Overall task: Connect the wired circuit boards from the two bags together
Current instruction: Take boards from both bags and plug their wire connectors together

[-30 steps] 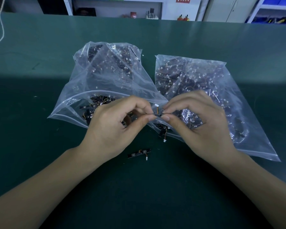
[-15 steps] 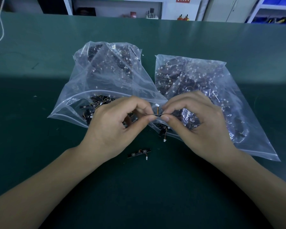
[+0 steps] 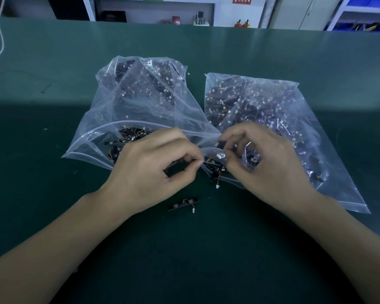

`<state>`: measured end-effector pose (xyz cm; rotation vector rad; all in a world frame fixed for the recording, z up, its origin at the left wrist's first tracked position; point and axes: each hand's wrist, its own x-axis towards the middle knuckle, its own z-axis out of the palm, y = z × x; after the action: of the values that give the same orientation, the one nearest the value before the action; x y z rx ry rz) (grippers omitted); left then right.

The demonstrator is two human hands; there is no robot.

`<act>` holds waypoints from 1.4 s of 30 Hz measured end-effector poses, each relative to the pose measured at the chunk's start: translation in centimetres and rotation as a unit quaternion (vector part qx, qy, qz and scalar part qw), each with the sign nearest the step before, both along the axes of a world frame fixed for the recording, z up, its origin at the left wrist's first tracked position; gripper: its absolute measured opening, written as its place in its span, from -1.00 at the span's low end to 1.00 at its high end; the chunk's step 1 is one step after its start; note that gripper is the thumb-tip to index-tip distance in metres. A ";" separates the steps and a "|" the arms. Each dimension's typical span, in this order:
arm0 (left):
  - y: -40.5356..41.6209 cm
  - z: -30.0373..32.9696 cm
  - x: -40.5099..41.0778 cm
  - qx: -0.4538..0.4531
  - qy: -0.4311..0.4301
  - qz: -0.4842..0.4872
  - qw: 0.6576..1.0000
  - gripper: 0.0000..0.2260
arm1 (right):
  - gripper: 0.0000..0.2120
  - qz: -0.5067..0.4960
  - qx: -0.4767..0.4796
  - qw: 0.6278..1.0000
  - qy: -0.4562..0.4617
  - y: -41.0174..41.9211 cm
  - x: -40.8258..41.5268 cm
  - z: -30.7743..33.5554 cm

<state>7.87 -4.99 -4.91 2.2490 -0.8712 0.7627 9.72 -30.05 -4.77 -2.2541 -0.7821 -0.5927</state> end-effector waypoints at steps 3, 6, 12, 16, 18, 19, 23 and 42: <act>-0.3 -0.2 0.2 0.065 -0.057 0.026 0.996 -0.93 | -0.76 -0.003 -0.010 1.000 0.011 0.0 0.1 -0.3; -0.8 -0.3 0.3 0.101 -0.096 0.056 0.989 -0.89 | -0.75 -0.004 0.016 1.000 0.001 -0.1 0.1 -0.5; -1.5 -0.1 0.3 0.180 -0.100 0.093 0.974 -0.87 | -0.78 0.031 0.027 0.998 -0.038 0.6 -0.3 -0.4; -1.3 0.0 -0.2 0.197 -0.076 0.086 0.974 -0.83 | -0.82 0.044 0.023 0.998 -0.028 0.7 -0.5 -0.4; -1.2 0.1 -0.5 0.164 -0.057 0.077 0.982 -0.84 | -0.82 0.043 0.032 0.998 -0.023 0.6 -0.5 -0.4; -1.1 0.2 -0.5 0.136 -0.037 0.066 0.988 -0.84 | -0.81 0.043 0.036 0.998 -0.020 0.6 -0.5 -0.4; 0.5 0.7 -0.2 0.112 0.083 -0.023 0.990 -0.70 | -0.78 0.040 0.039 0.998 -0.019 0.6 -0.5 -0.4; -0.2 0.2 -0.5 -0.001 0.082 -0.037 0.996 -0.76 | -0.78 0.097 0.023 0.995 0.005 0.8 -0.9 0.2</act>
<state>7.35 -5.23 -4.70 2.2292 -0.8684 0.5360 8.84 -29.26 -4.62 -2.1066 -0.9587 -0.5009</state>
